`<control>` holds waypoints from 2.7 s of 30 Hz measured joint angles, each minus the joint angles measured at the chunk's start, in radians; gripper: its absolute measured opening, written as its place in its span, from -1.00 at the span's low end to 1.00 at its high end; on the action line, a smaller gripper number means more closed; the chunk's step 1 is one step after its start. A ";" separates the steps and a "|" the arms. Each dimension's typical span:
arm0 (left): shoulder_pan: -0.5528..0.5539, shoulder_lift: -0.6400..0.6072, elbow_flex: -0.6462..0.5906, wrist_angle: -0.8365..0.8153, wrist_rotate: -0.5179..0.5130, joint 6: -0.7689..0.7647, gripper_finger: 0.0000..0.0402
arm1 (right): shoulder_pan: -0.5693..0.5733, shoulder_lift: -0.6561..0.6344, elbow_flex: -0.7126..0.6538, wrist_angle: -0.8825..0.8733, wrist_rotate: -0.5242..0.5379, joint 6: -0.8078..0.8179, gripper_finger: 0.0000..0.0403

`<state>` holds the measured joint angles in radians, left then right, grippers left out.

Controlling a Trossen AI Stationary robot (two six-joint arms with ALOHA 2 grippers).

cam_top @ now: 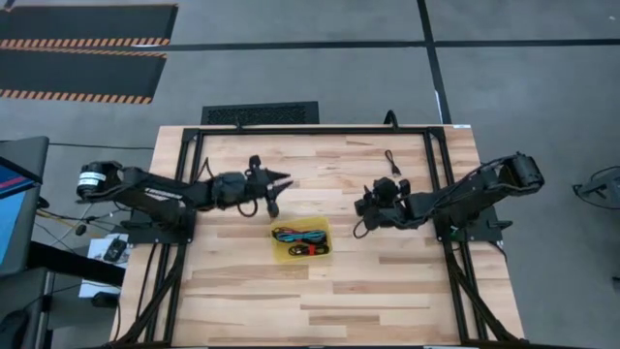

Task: Pick and place USB-C Cables
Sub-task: Put the black charger cable into the yellow bin

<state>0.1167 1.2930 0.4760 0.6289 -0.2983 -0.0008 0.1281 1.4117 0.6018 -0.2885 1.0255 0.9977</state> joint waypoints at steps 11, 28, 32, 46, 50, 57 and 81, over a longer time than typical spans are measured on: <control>0.272 0.002 0.006 0.214 0.210 0.108 -0.41 | -0.207 0.000 -0.060 -0.025 0.017 -0.007 0.19; 0.217 0.003 0.006 -0.010 0.233 -0.092 -0.41 | -0.595 0.000 -0.063 0.382 -0.457 -0.529 0.18; 0.199 0.003 0.006 -0.013 0.214 -0.090 -0.41 | -0.596 0.000 -0.063 0.370 -0.457 -0.528 0.18; 0.193 0.016 0.006 0.114 0.128 -0.019 -0.36 | -0.593 0.000 -0.063 0.390 -0.455 -0.536 0.18; 0.193 0.088 0.006 0.205 0.128 -0.023 -0.30 | -0.594 0.000 -0.063 0.387 -0.453 -0.536 0.18; 0.190 0.262 0.006 0.430 0.134 -0.070 -0.27 | -0.596 0.000 -0.063 0.332 -0.452 -0.539 0.18; 0.171 0.251 0.007 0.386 0.190 -0.055 -0.27 | -0.715 0.104 -0.063 0.117 -0.496 -0.377 0.18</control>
<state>0.2881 1.5440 0.4831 1.0149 -0.1084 -0.0558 -0.5868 1.5158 0.5386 -0.1720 0.5294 0.6208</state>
